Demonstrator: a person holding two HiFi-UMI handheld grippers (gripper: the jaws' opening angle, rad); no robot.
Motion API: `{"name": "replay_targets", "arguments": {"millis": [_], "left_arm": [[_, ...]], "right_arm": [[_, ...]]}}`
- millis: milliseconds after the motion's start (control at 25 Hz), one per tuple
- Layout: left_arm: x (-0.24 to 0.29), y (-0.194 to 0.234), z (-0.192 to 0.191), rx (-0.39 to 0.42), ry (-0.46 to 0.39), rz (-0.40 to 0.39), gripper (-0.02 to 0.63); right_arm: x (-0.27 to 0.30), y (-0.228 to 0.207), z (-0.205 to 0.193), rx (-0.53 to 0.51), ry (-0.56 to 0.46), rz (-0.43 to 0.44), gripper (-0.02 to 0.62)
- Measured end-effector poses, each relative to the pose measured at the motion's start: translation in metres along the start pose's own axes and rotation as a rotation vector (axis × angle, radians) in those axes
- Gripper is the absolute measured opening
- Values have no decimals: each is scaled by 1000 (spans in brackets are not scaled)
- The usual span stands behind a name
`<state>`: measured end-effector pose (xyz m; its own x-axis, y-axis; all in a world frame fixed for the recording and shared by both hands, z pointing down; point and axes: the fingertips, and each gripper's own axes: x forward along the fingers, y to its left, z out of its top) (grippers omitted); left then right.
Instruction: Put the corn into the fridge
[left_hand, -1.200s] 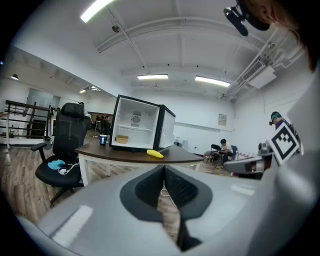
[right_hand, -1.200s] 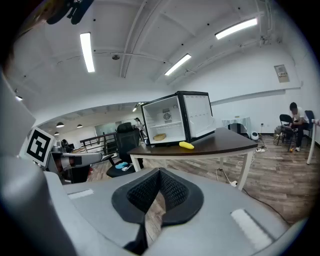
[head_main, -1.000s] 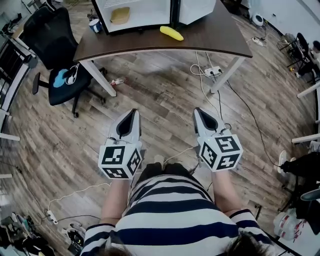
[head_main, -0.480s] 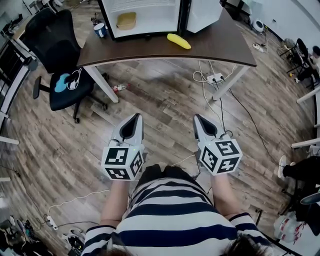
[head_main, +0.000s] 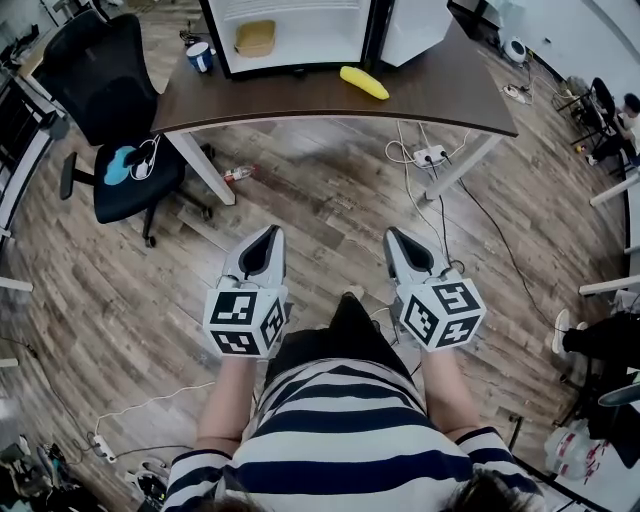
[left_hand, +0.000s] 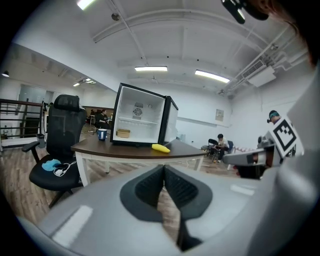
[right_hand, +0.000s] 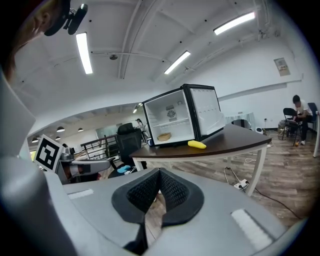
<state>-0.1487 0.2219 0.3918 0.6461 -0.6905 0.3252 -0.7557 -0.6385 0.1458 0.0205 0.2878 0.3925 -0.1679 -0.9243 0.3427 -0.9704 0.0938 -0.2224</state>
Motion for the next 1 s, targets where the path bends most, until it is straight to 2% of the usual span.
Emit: {"name": "replay_targets", "arguments": {"millis": [360,840,1000], "left_arm": [[47,25,13,-12,-28,39,0],[130,61,54,-14,-39,75,0],[162,78,62,-48,-29,88,0]], "right_arm": [[52,-28,8,-24,5,7,-5],[150,-67,60,-40,-1,56,-5],[184,-82,71,-50,26,70,2]]}}
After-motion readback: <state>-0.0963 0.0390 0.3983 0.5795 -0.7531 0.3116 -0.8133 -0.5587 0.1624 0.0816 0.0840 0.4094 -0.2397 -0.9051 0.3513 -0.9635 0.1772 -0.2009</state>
